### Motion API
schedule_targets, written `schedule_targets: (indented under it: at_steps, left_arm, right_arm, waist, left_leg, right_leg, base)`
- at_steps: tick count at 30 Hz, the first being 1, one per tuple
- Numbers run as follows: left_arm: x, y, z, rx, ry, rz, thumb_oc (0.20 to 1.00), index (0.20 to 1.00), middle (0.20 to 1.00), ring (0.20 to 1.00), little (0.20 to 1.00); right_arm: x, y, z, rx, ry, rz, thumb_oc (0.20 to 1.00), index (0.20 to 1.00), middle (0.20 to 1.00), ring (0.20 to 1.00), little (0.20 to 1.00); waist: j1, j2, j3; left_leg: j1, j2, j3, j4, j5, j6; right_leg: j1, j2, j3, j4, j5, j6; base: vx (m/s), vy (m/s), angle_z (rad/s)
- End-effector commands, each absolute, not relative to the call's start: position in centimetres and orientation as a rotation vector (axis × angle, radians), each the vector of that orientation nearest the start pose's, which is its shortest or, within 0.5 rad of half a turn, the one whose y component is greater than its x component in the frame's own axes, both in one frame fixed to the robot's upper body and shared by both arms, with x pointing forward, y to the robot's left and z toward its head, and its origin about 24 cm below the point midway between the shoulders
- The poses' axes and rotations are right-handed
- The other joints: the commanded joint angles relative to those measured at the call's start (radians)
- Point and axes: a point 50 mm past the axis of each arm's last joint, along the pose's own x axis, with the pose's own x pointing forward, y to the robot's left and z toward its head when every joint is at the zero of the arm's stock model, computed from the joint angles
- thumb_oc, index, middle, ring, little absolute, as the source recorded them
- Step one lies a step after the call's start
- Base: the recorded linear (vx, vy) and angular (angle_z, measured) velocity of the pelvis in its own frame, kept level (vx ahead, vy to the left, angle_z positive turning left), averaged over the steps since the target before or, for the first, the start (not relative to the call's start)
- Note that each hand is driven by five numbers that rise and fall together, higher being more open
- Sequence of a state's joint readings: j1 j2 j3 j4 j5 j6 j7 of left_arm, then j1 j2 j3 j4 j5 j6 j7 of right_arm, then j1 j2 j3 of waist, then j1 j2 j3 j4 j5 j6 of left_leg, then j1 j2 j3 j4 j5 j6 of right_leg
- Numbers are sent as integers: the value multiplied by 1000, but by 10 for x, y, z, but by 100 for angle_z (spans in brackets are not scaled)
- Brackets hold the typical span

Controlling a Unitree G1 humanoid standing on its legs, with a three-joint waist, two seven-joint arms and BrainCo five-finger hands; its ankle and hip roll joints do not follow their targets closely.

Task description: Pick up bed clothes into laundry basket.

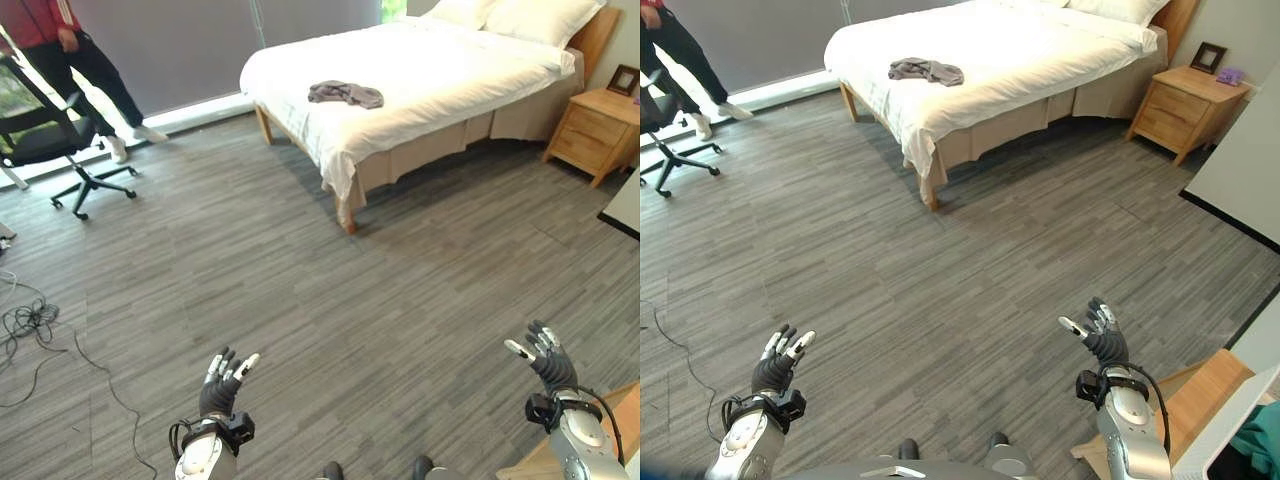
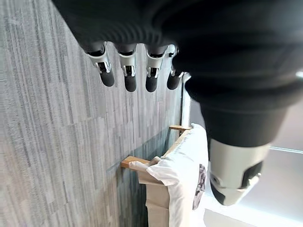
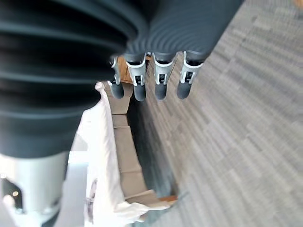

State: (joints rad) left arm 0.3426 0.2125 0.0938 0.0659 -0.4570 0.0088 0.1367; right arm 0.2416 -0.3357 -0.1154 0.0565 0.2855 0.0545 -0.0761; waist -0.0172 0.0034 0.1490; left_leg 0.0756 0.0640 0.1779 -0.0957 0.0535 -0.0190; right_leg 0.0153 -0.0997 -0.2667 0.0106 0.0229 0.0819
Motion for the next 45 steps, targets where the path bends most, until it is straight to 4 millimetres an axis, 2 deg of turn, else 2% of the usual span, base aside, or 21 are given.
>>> schedule_targets:
  at_steps: [1, 5, 6, 7, 8, 9, 10, 12, 17, 19, 22, 23, 24, 25, 28, 29, 32, 37, 40, 42, 45]
  left_arm:
    - [173, 263, -1, -82, 229, 367, 1000, 1000, 1000, 1000, 1000]
    - [166, 276, -1, -57, 234, 428, 1000, 1000, 1000, 1000, 1000]
    - [166, 282, 1, -42, 233, 450, 1000, 1000, 1000, 1000, 1000]
    - [169, 288, 5, 0, 220, 460, 1000, 1000, 1000, 1000, 1000]
    - [173, 288, 10, 23, 202, 449, 1000, 1000, 1000, 1000, 1000]
    - [173, 288, 10, 23, 202, 449, 1000, 1000, 1000, 1000, 1000]
    - [181, 284, 13, 1, 173, 436, 1000, 1000, 1000, 1000, 1000]
    - [190, 275, 15, -47, 156, 395, 1000, 1000, 1000, 1000, 1000]
    - [201, 271, 22, -7, 124, 346, 1000, 1000, 1000, 1000, 1000]
    - [203, 265, 24, -27, 105, 327, 1000, 1000, 1000, 1000, 1000]
    - [203, 257, 21, -83, 103, 336, 1000, 1000, 1000, 1000, 1000]
    - [203, 250, 18, -140, 104, 323, 1000, 1000, 1000, 1000, 1000]
    - [202, 249, 20, -139, 106, 315, 1000, 1000, 1000, 1000, 1000]
    - [202, 248, 20, -139, 106, 314, 1000, 1000, 1000, 1000, 1000]
    - [202, 248, 20, -140, 106, 314, 1000, 1000, 1000, 1000, 1000]
    - [194, 250, 8, -161, 157, 347, 1000, 1000, 1000, 1000, 1000]
    - [192, 249, 0, -186, 188, 372, 1000, 1000, 1000, 1000, 1000]
    - [194, 246, 0, -204, 181, 374, 1000, 1000, 1000, 1000, 1000]
    - [191, 249, -1, -204, 181, 393, 1000, 1000, 1000, 1000, 1000]
    - [193, 250, 1, -198, 177, 393, 1000, 1000, 1000, 1000, 1000]
    - [196, 256, 10, -161, 148, 389, 1000, 1000, 1000, 1000, 1000]
  right_arm:
    - [218, -248, 20, -51, 161, -184, 1000, 1000, 1000, 1000, 1000]
    - [218, -248, 19, -37, 163, -197, 1000, 1000, 1000, 1000, 1000]
    - [214, -252, 17, -33, 171, -219, 1000, 1000, 1000, 1000, 1000]
    - [209, -252, 15, -42, 179, -228, 1000, 1000, 1000, 1000, 1000]
    - [208, -252, 11, -51, 190, -234, 1000, 1000, 1000, 1000, 1000]
    - [208, -252, 11, -51, 190, -234, 1000, 1000, 1000, 1000, 1000]
    - [206, -252, 8, -29, 202, -236, 1000, 1000, 1000, 1000, 1000]
    - [202, -256, 6, -7, 209, -260, 1000, 1000, 1000, 1000, 1000]
    - [197, -259, 5, -16, 216, -269, 1000, 1000, 1000, 1000, 1000]
    - [196, -258, 4, -16, 225, -247, 1000, 1000, 1000, 1000, 1000]
    - [198, -261, 6, -28, 220, -236, 1000, 1000, 1000, 1000, 1000]
    - [202, -260, 10, 0, 194, -234, 1000, 1000, 1000, 1000, 1000]
    - [198, -265, 7, -3, 212, -256, 1000, 1000, 1000, 1000, 1000]
    - [199, -265, 7, -3, 211, -257, 1000, 1000, 1000, 1000, 1000]
    - [199, -265, 7, -3, 211, -257, 1000, 1000, 1000, 1000, 1000]
    - [199, -261, 8, -34, 223, -229, 1000, 1000, 1000, 1000, 1000]
    - [197, -261, 7, -67, 239, -212, 1000, 1000, 1000, 1000, 1000]
    - [197, -262, 6, -85, 246, -200, 1000, 1000, 1000, 1000, 1000]
    - [197, -253, 5, -75, 248, -159, 1000, 1000, 1000, 1000, 1000]
    - [201, -246, 4, -69, 248, -148, 1000, 1000, 1000, 1000, 1000]
    - [205, -235, 3, -37, 236, -115, 1000, 1000, 1000, 1000, 1000]
  waist:
    - [23, -36, 15]
    - [41, -32, 28]
    - [39, -20, 46]
    - [28, 5, 94]
    - [20, 20, 123]
    - [21, 19, 122]
    - [-5, 14, 125]
    - [-55, 2, 118]
    - [-104, -5, 88]
    - [-98, -4, 59]
    - [-107, 25, 30]
    - [-100, 5, 37]
    - [-54, -39, 91]
    - [-52, -31, 94]
    - [-52, -30, 94]
    - [12, -35, 116]
    - [29, -21, 100]
    - [33, -6, 74]
    - [48, -13, 40]
    - [59, -17, 29]
    - [57, -11, 60]
  left_leg:
    - [-8, -5, -70, 18, -59, -7]
    - [-19, -23, -73, 22, -71, 15]
    - [-19, -38, -88, 23, -76, 37]
    - [5, -60, -92, 23, -88, 79]
    - [39, -62, -92, 25, -111, 87]
    - [38, -62, -91, 25, -111, 88]
    - [71, -61, -104, 17, -133, 75]
    - [137, -71, -148, 8, -182, 53]
    - [234, -67, -189, 8, -249, 18]
    - [255, -62, -190, 14, -261, 13]
    - [197, -24, -165, 309, -139, -57]
    - [87, 2, -92, 690, 5, -110]
    - [-147, 36, -41, 1009, -4, -99]
    - [-151, 45, -42, 1021, -12, -100]
    - [-151, 46, -42, 1022, -12, -100]
    - [-335, 125, 17, 517, -7, -60]
    - [-311, 86, -55, 212, 78, -77]
    - [-327, 90, -92, 113, 153, -119]
    - [-292, 64, -84, 154, 113, -81]
    - [-263, 39, -62, 149, 87, -50]
    - [-191, -1, -12, 123, 41, 13]
  right_leg:
    - [65, -34, 45, -66, -45, 50]
    - [35, -66, 53, 0, -53, 68]
    - [-14, -98, 74, 143, -62, 75]
    - [-143, -163, 76, 447, 44, 62]
    - [-231, -173, 77, 574, 30, 51]
    - [-232, -174, 77, 575, 30, 51]
    - [-298, -111, 63, 473, -8, 51]
    - [-328, -12, 61, 186, 36, 64]
    - [-365, 13, -46, -35, 120, 94]
    - [-312, -1, -71, -14, 112, 65]
    - [-251, 36, -73, 48, 53, 2]
    - [-161, 47, -85, 26, 8, -49]
    - [-24, 58, -67, -27, -54, -98]
    - [-23, 67, -66, -29, -53, -100]
    - [-23, 68, -66, -29, -53, -100]
    - [119, 64, -15, -70, -122, -53]
    - [183, 62, 25, -76, -164, -41]
    - [265, 21, 61, -77, -197, -9]
    - [267, -36, 84, -25, -210, 22]
    - [210, -85, 111, 94, -163, 41]
    - [61, -164, 125, 380, 11, 44]
  base:
    - [17, 71, -4]
    - [12, 167, -4]
    - [-18, 499, -7]
    - [60, 563, 10]
    - [60, 418, -2]
    - [274, 122, 4]
    - [427, -36, -10]
    - [484, -63, 16]
    - [422, -62, 43]
    - [435, -102, 53]
    - [511, -175, 39]
    - [900, -569, 62]
    - [736, -510, 77]
    - [382, -291, 25]
    - [301, 23, -70]
    - [1073, 120, -41]
    - [712, 160, -54]
    - [422, 161, -35]
    - [448, 292, -26]
    - [341, 314, -107]
    - [224, 354, -76]
